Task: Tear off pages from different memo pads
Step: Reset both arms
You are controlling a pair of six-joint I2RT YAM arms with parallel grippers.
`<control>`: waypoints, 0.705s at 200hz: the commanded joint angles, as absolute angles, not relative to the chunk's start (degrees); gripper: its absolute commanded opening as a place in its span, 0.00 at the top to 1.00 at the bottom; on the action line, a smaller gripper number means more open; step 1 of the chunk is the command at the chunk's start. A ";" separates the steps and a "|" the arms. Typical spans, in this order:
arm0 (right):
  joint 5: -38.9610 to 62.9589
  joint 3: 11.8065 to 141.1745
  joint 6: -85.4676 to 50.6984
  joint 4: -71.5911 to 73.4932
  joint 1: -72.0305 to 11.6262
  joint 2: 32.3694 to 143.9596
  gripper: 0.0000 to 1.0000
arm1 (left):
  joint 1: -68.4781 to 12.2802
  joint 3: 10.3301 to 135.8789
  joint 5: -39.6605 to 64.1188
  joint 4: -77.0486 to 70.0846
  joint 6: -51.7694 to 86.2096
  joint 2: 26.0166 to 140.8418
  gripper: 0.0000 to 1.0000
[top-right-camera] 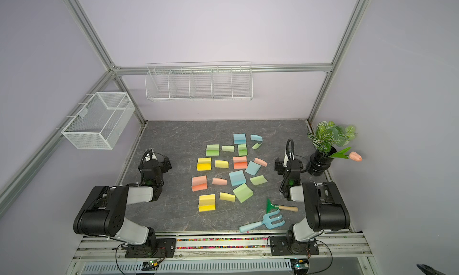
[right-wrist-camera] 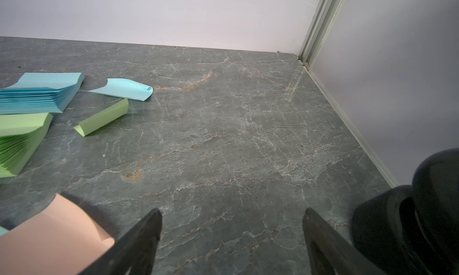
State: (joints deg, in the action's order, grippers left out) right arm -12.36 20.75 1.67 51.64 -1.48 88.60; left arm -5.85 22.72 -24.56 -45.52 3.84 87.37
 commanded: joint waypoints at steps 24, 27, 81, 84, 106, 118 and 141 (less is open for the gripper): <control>-11.95 20.74 0.97 52.03 -1.48 87.85 0.11 | -5.71 24.01 -24.43 -45.63 3.77 86.88 0.01; -11.89 20.79 0.94 52.08 -1.48 87.87 0.11 | -5.71 24.03 -24.43 -45.62 3.76 86.91 0.01; -11.58 20.92 0.88 51.85 -1.31 87.90 0.11 | -5.71 24.05 -24.43 -45.64 3.78 86.85 0.01; -11.59 20.86 0.88 51.84 -1.32 87.88 0.11 | -5.71 24.07 -24.48 -45.62 3.70 86.88 0.01; -11.67 20.84 0.88 51.94 -1.32 87.93 0.11 | -5.71 24.07 -24.48 -45.63 3.76 86.91 0.01; -11.57 20.79 0.88 51.90 -1.31 87.84 0.11 | -5.76 24.03 -24.43 -45.62 3.72 86.87 0.01; -11.67 20.83 0.88 51.93 -1.31 87.87 0.11 | -5.71 24.00 -24.43 -45.66 3.75 86.86 0.01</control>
